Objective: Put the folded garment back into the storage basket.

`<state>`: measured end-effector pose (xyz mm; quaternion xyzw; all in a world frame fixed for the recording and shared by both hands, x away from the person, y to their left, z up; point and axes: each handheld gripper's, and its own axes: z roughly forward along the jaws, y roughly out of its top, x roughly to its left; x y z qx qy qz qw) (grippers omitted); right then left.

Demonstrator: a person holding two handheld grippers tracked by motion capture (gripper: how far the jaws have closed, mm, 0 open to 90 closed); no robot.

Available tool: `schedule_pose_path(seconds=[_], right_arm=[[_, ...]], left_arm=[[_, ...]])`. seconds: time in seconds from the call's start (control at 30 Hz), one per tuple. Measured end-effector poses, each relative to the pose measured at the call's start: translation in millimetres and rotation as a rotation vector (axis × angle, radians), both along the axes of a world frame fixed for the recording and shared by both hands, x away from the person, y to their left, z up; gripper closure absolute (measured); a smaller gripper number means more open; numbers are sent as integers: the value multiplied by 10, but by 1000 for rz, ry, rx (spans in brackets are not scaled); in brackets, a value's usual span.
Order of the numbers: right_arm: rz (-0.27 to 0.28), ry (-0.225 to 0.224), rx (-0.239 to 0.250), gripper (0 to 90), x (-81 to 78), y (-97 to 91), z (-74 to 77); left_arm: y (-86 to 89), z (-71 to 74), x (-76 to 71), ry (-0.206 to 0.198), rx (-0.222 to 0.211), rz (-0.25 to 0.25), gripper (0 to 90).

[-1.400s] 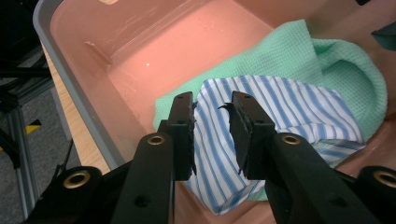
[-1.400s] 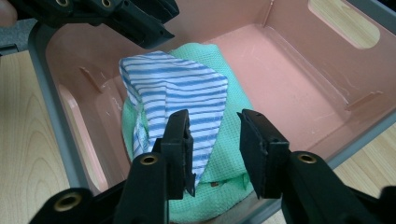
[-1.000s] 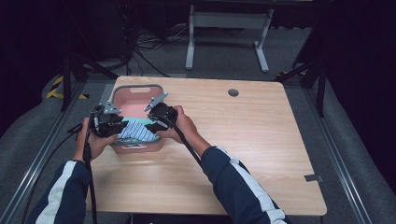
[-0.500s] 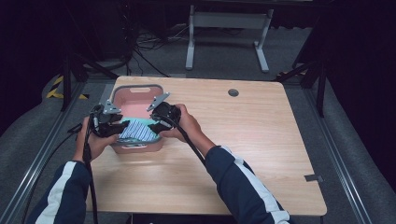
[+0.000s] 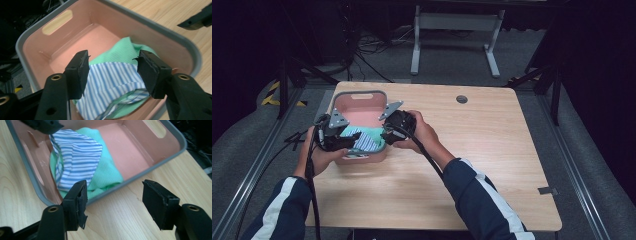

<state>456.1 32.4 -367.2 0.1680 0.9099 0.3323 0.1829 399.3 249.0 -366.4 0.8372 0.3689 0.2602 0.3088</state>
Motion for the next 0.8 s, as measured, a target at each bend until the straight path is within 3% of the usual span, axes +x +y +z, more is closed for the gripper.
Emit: schedule_pose_path(seconds=[0.13, 0.4, 0.67, 0.8], right_arm=[[-9, -6, -4, 355, -30, -108, 13], [-20, -14, -14, 353, -111, -389, 40], [-46, -27, -24, 358, -219, -718, 60], [-60, -40, -14, 364, -324, -959, 65]], left_arm=[[-95, 32, -43, -11, 15, -26, 391], [-324, 71, -169, -33, -3, -87, 370], [-530, 45, -284, -40, 2, -127, 328], [-666, 16, -379, -45, -14, -171, 319]])
